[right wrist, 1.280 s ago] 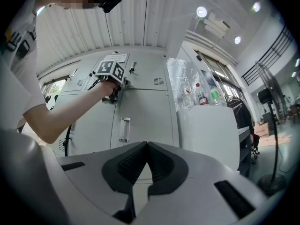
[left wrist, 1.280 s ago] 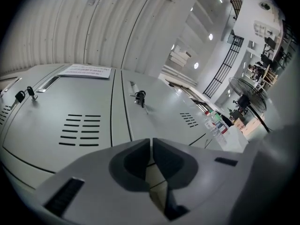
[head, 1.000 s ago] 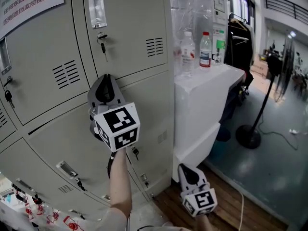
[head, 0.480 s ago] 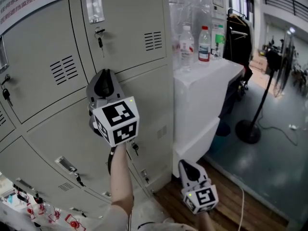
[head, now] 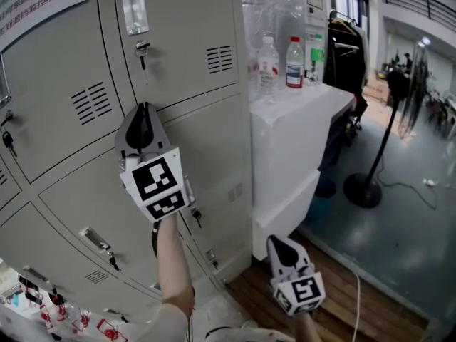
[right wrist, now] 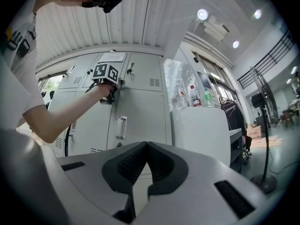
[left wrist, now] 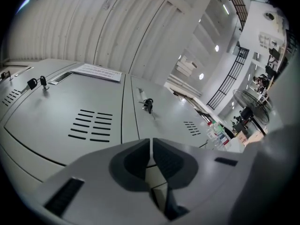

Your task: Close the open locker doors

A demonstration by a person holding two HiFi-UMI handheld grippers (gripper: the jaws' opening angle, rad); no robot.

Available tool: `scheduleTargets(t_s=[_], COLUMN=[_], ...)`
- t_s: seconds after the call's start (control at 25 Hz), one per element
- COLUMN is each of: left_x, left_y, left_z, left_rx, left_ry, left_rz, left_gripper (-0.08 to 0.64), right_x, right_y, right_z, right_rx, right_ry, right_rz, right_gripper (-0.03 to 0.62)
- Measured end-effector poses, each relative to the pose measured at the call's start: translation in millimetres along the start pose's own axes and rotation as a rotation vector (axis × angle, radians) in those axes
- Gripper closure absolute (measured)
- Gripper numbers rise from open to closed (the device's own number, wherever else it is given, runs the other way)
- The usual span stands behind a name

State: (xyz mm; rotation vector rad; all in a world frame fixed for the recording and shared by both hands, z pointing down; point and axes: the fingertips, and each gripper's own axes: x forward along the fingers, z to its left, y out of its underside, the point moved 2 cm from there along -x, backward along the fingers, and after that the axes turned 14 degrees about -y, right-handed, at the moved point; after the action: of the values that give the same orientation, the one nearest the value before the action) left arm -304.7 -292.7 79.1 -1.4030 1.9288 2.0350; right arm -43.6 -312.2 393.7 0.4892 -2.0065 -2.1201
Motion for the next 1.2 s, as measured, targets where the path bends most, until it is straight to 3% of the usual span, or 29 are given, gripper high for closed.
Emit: scheduleTargets(t_s=[0.32,0.64,0.76,0.84,1.2], left_x=[-1,-1,-10,-20,-72], left_y=[4,7,4,-6,-61], left_z=[1,5,11,19,34], left_rx=[0.035,-0.047,-0.155,-0.207,-0.274], left_ry=[-0.006,0.034,0.074,0.08,0.141], left_rz=[0.012,0.06,0.079,0.056,-0.106], left_gripper=[0.54,0.539,0.539,0.538,0.485], right_x=[-6,-14,-16,-17,-10], right_y=[-2,-10,-10,-12,-30], right_z=[5,10,15,20,44], right_rx=[-0.01,-0.021,-0.023,-0.027,-0.075], right_ry=[0.001,0.009,0.0,-0.008,-0.076], right_rz=[-0.002,-0.021,-0.017,-0.02,-0.046], right_gripper=[0.588,0.588,0.588,0.588,0.588])
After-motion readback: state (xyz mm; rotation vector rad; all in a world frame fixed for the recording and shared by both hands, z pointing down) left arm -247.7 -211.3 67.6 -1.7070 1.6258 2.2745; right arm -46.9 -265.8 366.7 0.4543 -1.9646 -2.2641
